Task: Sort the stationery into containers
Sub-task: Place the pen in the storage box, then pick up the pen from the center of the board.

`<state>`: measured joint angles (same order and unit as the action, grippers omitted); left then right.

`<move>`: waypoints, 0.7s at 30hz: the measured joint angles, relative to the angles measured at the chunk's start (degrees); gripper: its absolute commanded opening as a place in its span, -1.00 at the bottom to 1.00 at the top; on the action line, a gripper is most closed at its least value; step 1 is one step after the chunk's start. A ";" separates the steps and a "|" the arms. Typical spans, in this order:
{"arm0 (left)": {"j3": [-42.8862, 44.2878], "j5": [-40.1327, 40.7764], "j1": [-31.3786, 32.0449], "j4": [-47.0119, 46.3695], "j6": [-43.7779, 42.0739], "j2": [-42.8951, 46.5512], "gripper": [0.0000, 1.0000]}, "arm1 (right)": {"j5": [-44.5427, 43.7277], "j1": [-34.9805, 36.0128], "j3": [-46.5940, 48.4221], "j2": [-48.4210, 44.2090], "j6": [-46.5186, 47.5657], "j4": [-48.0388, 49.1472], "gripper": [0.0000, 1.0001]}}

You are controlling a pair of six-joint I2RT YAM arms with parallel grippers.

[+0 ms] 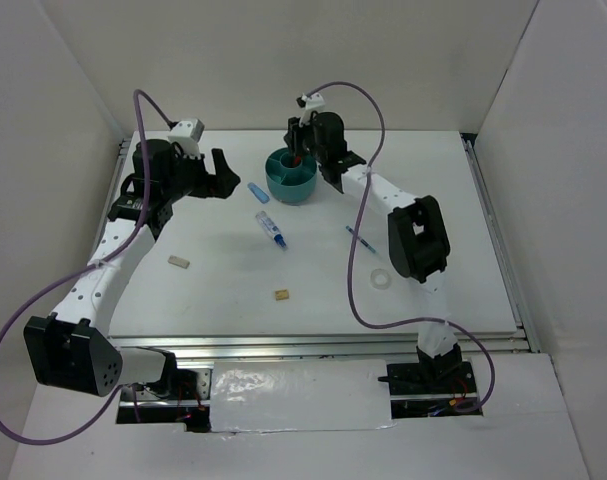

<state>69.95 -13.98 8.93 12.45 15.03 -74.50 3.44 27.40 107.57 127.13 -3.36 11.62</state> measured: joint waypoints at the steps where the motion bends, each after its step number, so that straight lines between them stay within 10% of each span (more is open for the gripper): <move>1: 0.00 -1.16 0.00 0.02 -0.94 0.00 0.95 | 0.15 -0.24 -0.83 -0.83 -0.02 -1.16 -0.31; 13: 2.86 -10.12 5.07 5.90 -10.97 -1.97 0.82 | 11.63 -14.36 -18.01 -34.18 12.92 -30.84 -0.36; 21: 3.15 -9.75 10.64 8.20 -15.02 -2.75 0.85 | 12.94 -15.15 -30.23 -35.08 21.75 -47.36 -0.24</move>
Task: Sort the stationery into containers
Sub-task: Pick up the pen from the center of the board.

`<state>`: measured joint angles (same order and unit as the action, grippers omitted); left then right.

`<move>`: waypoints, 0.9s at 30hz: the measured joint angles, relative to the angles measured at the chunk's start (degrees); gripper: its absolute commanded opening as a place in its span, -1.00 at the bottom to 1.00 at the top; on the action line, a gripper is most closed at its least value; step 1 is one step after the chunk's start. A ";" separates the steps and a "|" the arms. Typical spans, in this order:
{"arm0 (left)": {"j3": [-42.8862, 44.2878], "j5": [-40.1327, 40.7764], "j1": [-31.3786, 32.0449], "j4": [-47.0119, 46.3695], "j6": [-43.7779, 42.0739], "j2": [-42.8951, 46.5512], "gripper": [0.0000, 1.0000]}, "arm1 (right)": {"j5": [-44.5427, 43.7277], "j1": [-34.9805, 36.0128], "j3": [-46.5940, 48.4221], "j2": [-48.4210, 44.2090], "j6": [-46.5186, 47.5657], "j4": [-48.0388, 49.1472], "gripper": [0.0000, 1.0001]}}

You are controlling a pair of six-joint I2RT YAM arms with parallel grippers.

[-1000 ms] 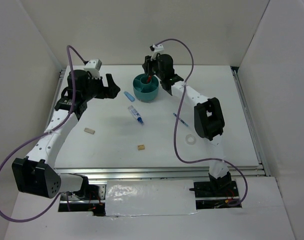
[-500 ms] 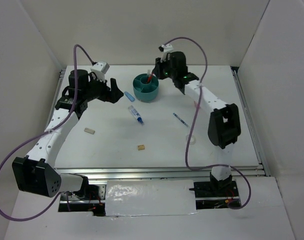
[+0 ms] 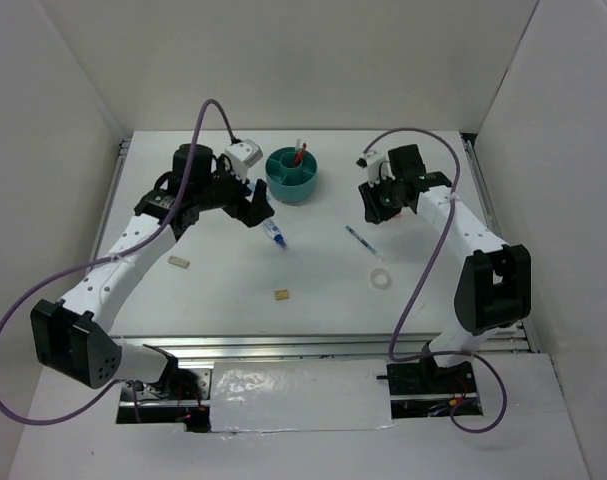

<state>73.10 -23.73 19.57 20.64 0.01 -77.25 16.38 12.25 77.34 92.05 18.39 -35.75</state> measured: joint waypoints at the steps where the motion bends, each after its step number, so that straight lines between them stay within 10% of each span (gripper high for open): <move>1: 0.52 0.13 0.98 1.05 -0.72 -0.48 0.85 | -0.20 -0.17 -1.64 0.26 0.57 -1.07 -0.24; 27: 2.21 2.01 6.01 5.51 -4.79 -3.52 0.87 | -6.95 3.69 -2.75 17.97 3.43 -2.93 -0.30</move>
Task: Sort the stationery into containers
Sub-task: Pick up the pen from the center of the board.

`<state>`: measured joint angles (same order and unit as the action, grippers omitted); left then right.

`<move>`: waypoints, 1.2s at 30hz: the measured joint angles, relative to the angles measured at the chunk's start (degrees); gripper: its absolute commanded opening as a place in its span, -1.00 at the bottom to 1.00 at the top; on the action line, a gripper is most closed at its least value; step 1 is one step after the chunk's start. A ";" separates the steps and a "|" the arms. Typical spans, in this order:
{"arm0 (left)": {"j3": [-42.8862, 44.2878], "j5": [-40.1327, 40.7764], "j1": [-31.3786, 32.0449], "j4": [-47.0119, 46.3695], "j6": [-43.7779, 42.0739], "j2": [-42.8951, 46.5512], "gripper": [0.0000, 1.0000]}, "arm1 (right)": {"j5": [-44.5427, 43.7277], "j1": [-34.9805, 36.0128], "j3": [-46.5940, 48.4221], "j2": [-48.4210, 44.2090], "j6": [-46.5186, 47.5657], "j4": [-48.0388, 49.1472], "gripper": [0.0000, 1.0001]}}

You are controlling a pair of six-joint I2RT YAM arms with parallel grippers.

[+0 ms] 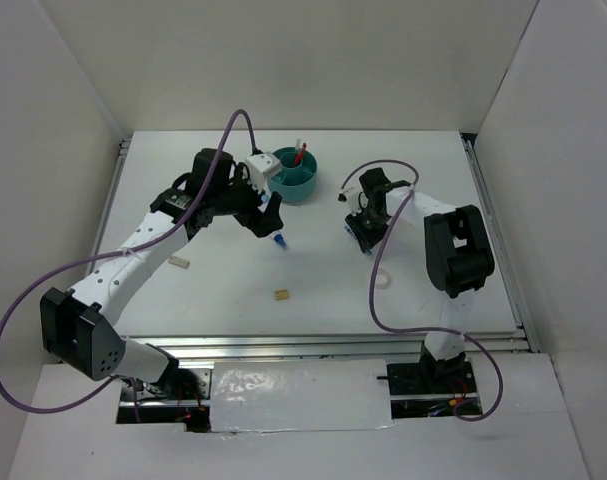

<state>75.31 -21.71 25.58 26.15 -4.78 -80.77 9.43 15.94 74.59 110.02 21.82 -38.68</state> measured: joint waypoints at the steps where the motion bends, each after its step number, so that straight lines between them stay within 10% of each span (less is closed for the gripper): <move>1: -0.02 0.00 0.00 0.00 0.00 0.00 0.87 | -0.11 0.02 0.42 0.61 0.17 -0.09 -0.32; 13: -0.70 0.00 -0.96 0.00 0.04 0.00 0.87 | -2.78 0.26 9.75 6.80 2.23 -4.52 -0.40; 18: -0.74 -0.13 -1.70 -0.04 0.42 0.00 0.84 | -3.50 1.01 13.73 9.40 4.13 -8.20 -0.91; 23: -0.76 -2.51 -4.72 -1.11 3.82 0.07 0.81 | -3.78 1.20 13.75 8.83 6.99 -8.48 -1.00; 36: -2.73 -18.40 -9.97 -4.42 12.90 3.52 0.80 | -8.31 13.97 -3.19 -26.64 31.32 4.57 -1.00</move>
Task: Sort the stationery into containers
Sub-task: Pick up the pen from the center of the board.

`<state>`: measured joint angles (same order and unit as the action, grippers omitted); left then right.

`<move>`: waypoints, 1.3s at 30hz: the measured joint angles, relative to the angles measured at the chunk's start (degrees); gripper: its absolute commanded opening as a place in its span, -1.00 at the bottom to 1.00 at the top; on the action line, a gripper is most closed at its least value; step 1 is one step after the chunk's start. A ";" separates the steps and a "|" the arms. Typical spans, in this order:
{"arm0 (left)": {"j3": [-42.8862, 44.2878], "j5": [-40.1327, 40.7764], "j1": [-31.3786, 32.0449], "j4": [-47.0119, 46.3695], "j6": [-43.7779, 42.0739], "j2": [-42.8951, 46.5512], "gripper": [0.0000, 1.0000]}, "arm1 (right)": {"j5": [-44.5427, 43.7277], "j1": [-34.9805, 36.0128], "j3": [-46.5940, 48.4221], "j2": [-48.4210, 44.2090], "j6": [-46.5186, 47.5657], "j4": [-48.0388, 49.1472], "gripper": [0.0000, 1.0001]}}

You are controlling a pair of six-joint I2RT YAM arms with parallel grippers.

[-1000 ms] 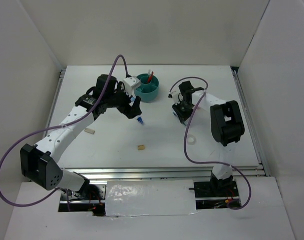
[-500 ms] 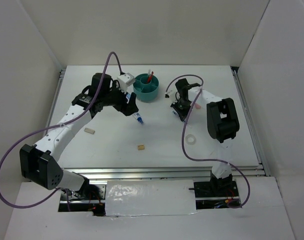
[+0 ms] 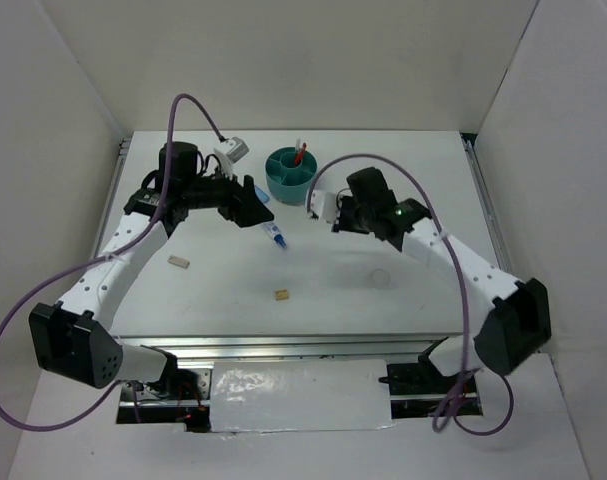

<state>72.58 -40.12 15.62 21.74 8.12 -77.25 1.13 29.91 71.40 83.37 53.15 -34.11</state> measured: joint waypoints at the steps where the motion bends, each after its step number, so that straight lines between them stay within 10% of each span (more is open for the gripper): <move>1: 0.74 -1.49 0.07 0.83 -0.20 -0.28 0.80 | -0.52 1.99 -2.43 -2.91 2.49 1.40 -1.00; 13: 8.59 -7.65 10.40 15.91 -9.44 -5.86 0.82 | -7.08 18.47 -32.06 -22.05 26.25 26.01 -1.00; 28: 6.82 -0.37 16.92 17.68 -9.25 -8.50 0.72 | -14.49 33.07 -39.17 -28.87 33.75 44.39 -1.00; 39: 6.99 0.07 19.43 17.97 -9.29 -9.97 -0.92 | -17.90 34.51 -41.11 -28.87 35.71 45.66 -1.00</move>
<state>79.57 -40.05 35.05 39.70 -1.17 -87.22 -16.78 64.42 30.28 54.50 88.86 11.55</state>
